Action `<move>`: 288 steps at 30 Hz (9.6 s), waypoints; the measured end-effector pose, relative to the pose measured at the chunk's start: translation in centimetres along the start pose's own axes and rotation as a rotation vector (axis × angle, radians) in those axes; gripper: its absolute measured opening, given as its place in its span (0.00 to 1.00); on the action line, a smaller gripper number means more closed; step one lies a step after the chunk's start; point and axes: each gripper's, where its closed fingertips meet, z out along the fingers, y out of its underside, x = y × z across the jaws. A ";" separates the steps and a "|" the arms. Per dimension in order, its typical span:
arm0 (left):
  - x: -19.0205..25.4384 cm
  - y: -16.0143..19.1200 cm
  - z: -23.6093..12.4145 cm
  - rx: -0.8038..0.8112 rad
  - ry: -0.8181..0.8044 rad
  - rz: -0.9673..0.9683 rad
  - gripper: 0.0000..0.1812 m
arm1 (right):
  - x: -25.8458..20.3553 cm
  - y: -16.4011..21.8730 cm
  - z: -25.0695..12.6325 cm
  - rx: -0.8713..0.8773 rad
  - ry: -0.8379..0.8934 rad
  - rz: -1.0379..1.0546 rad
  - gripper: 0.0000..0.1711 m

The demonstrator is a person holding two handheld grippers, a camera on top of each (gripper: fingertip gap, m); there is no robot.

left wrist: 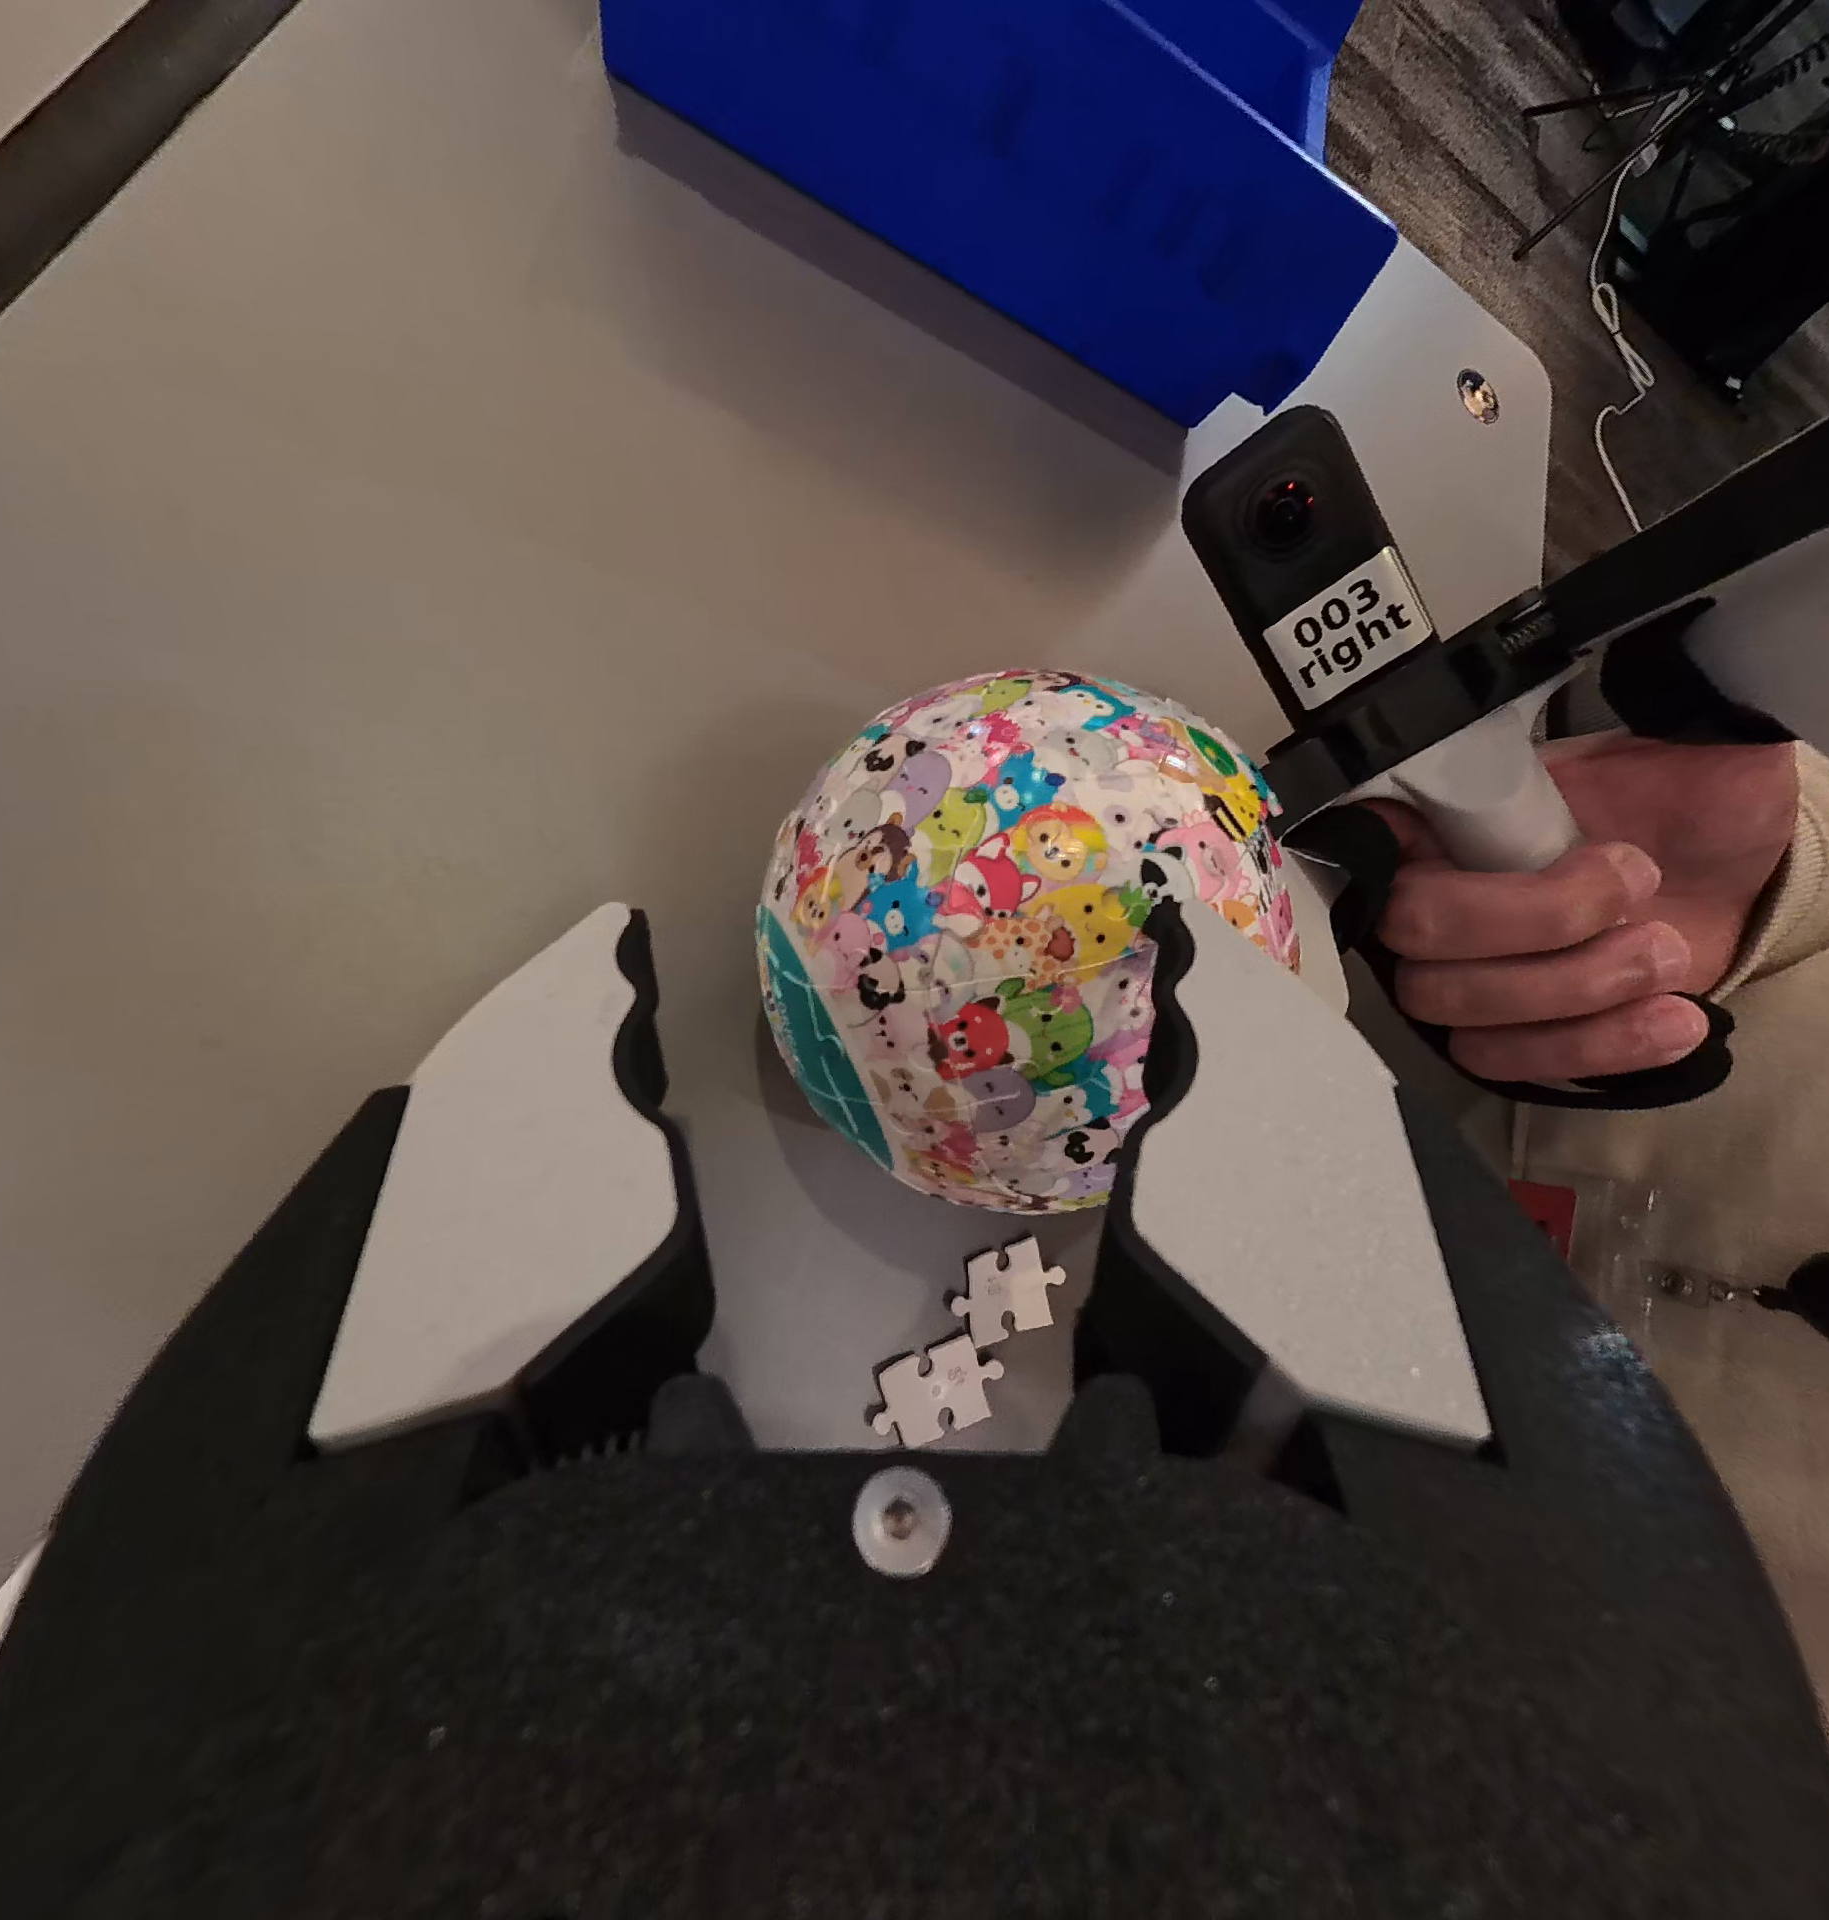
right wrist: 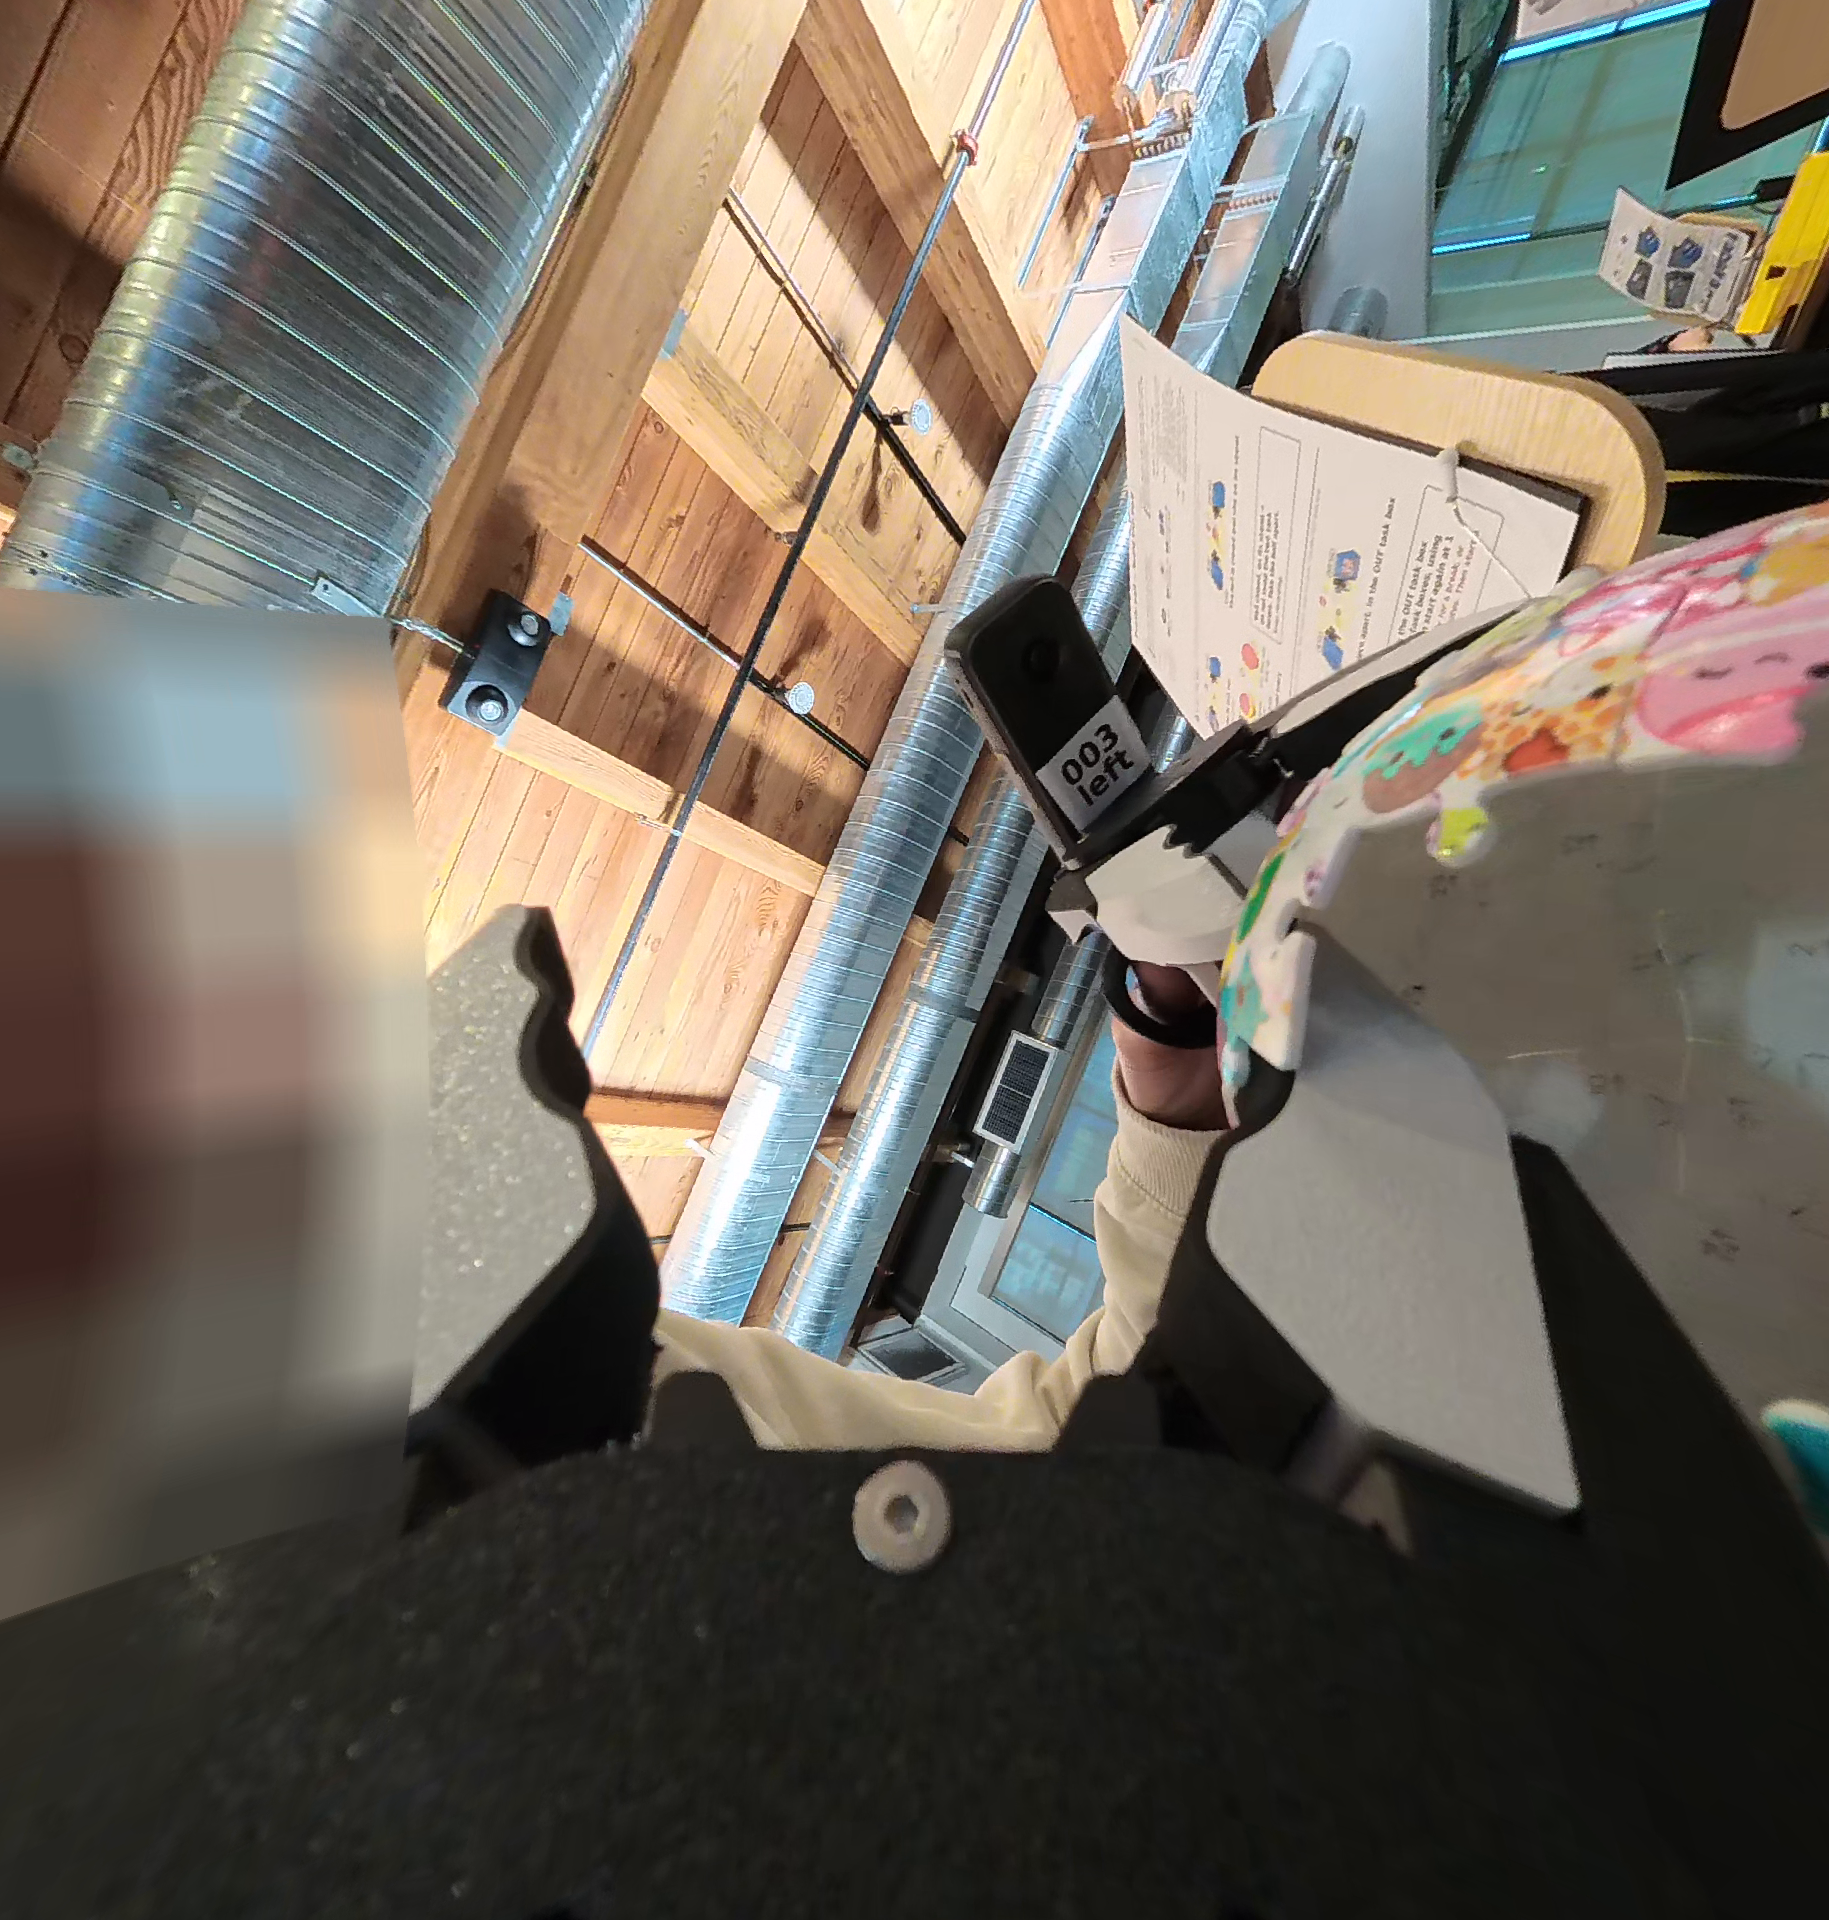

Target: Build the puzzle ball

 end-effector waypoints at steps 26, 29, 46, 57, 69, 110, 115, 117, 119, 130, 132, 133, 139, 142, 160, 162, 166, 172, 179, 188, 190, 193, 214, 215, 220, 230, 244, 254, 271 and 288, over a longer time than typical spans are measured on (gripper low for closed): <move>-0.6 -0.8 -0.3 -0.029 -0.071 0.072 0.49 | 0.6 -0.2 0.4 0.011 0.110 0.003 0.77; -0.5 -0.8 -0.2 -0.030 -0.065 0.069 0.49 | 0.9 -0.4 0.5 0.009 0.148 0.038 0.78; -0.4 -0.8 0.1 -0.016 -0.040 0.051 0.49 | 2.0 -2.5 0.1 0.101 0.101 0.274 0.75; -0.2 -0.7 0.1 -0.013 -0.042 0.052 0.49 | 1.3 -2.3 0.8 0.004 0.018 0.268 0.70; -0.1 -0.7 0.2 -0.010 -0.024 0.038 0.48 | 1.4 -2.3 0.7 0.000 0.002 0.260 0.68; -0.4 -1.0 0.1 0.012 -0.046 0.050 0.47 | 1.6 -3.2 0.6 0.076 -0.044 0.300 0.68; -0.1 -0.9 0.1 -0.003 -0.035 0.049 0.46 | 1.6 -4.0 0.5 0.139 -0.046 0.318 0.73; -0.4 -0.9 0.1 -0.004 -0.046 0.046 0.46 | 1.2 -4.3 0.6 0.148 -0.078 0.308 0.75; -0.4 -0.9 0.0 -0.005 -0.044 0.045 0.46 | 1.1 -4.3 0.7 0.145 -0.083 0.300 0.76; -0.1 -0.6 0.2 -0.001 -0.026 0.035 0.48 | 1.1 -3.4 0.8 0.101 -0.047 0.220 0.72; -0.2 -0.6 0.1 -0.004 -0.034 0.042 0.48 | 1.3 -3.2 1.0 0.092 -0.015 0.215 0.71; -0.2 -0.6 0.1 -0.007 -0.036 0.043 0.48 | 1.4 -3.1 1.1 0.081 -0.003 0.216 0.71; -0.5 -0.6 -0.1 -0.010 -0.054 0.050 0.49 | 1.5 -3.2 1.0 0.075 0.004 0.246 0.69; -0.4 -0.7 -0.1 -0.004 -0.052 0.049 0.47 | 1.4 -3.3 0.8 0.091 -0.016 0.247 0.70; -0.1 -0.5 0.1 0.011 -0.012 0.017 0.47 | 1.5 -2.6 0.4 0.057 -0.014 0.190 0.63; -0.1 -0.5 0.1 0.014 -0.010 0.012 0.48 | 1.6 -2.6 0.4 0.056 -0.016 0.194 0.63; -0.1 -0.5 0.1 0.018 -0.012 0.014 0.48 | 1.4 -2.6 0.4 0.042 -0.019 0.187 0.64; 0.2 -1.1 -0.3 0.032 -0.018 0.029 0.43 | 1.8 -2.6 0.1 0.048 -0.024 0.219 0.57; 0.2 -1.8 -0.7 -0.014 -0.138 0.150 0.47 | 2.0 -2.4 0.4 0.049 -0.015 0.212 0.57; -0.5 -2.3 -1.5 0.002 -0.177 0.152 0.48 | 2.0 -2.4 0.4 0.040 -0.002 0.200 0.57; -0.9 -1.7 -1.0 -0.028 -0.206 0.173 0.47 | 2.0 -2.4 0.4 0.043 -0.004 0.201 0.58; -0.7 -1.7 -0.9 -0.034 -0.206 0.189 0.45 | 1.9 -2.3 0.4 0.038 -0.003 0.197 0.58; -0.1 -1.5 -0.7 -0.033 -0.190 0.203 0.45 | 1.8 -2.5 0.5 0.050 -0.006 0.196 0.59; -0.1 -1.5 -0.6 -0.032 -0.185 0.192 0.46 | 1.8 -2.5 0.4 0.047 -0.011 0.199 0.59; 0.0 -1.5 -0.5 -0.035 -0.184 0.197 0.44 | 1.7 -2.6 0.3 0.060 -0.020 0.204 0.60; 0.0 -1.4 -0.4 -0.021 -0.159 0.167 0.44 | 1.8 -2.6 0.3 0.055 -0.020 0.205 0.58; -0.1 -1.4 -0.5 -0.015 -0.169 0.171 0.45 | 2.3 -3.9 0.4 0.168 0.065 0.177 0.69; -0.2 -1.3 -0.5 -0.012 -0.169 0.164 0.44 | 1.8 -3.9 0.2 0.154 -0.009 0.203 0.59; -0.2 -1.4 -0.5 -0.023 -0.192 0.191 0.46 | 2.0 -3.6 0.6 0.128 0.016 0.240 0.67; 4.2 -3.1 -5.5 0.258 -0.178 0.139 0.48 | 1.4 -3.6 -0.4 0.107 0.095 0.182 0.72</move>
